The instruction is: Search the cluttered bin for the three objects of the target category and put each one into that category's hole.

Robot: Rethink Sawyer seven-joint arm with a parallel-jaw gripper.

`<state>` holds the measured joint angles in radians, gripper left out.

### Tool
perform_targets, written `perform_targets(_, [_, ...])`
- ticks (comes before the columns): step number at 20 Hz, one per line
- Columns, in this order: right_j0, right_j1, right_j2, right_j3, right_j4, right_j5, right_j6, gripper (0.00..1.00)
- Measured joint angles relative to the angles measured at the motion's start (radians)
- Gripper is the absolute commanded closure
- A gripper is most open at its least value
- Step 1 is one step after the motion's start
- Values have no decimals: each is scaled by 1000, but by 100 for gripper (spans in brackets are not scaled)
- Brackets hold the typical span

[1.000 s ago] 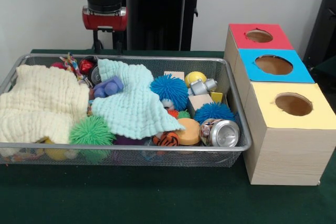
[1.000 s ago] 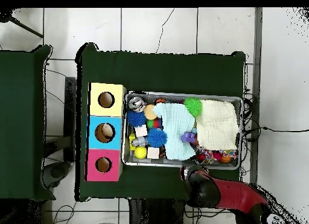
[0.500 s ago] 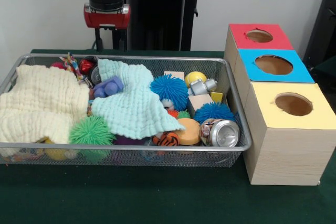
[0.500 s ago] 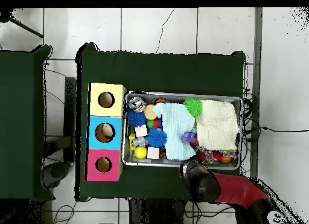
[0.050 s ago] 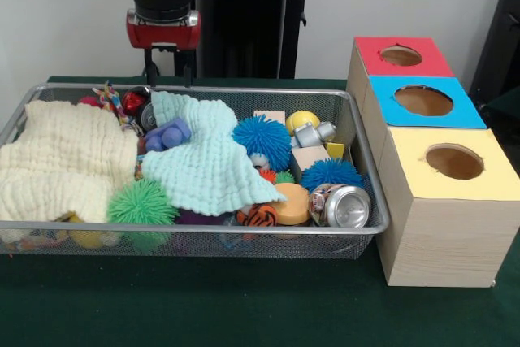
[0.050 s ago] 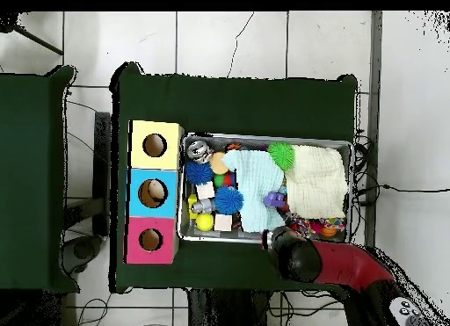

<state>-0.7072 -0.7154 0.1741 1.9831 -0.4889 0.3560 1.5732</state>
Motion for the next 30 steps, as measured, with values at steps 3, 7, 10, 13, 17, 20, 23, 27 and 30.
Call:
perform_targets(3, [3, 0, 5, -15, 4, 14, 0, 0])
perform_targets(7, [4, 0, 14, -39, 8, 33, 0, 0])
perform_targets(10, [4, 0, 23, -54, 10, 45, 0, 0])
perform_targets(13, [5, 1, 26, -64, 10, 55, 0, 0])
perform_targets(17, [5, 2, 32, -85, 10, 72, 0, 0])
perform_targets(20, [6, 2, 38, -105, 11, 87, 0, 0])
perform_targets(23, [6, 3, 46, -119, 11, 101, 0, 0])
perform_targets(27, [8, 5, 54, -143, 14, 125, 0, 0])
perform_targets(30, [11, 7, 54, -156, 15, 138, 0, 0])
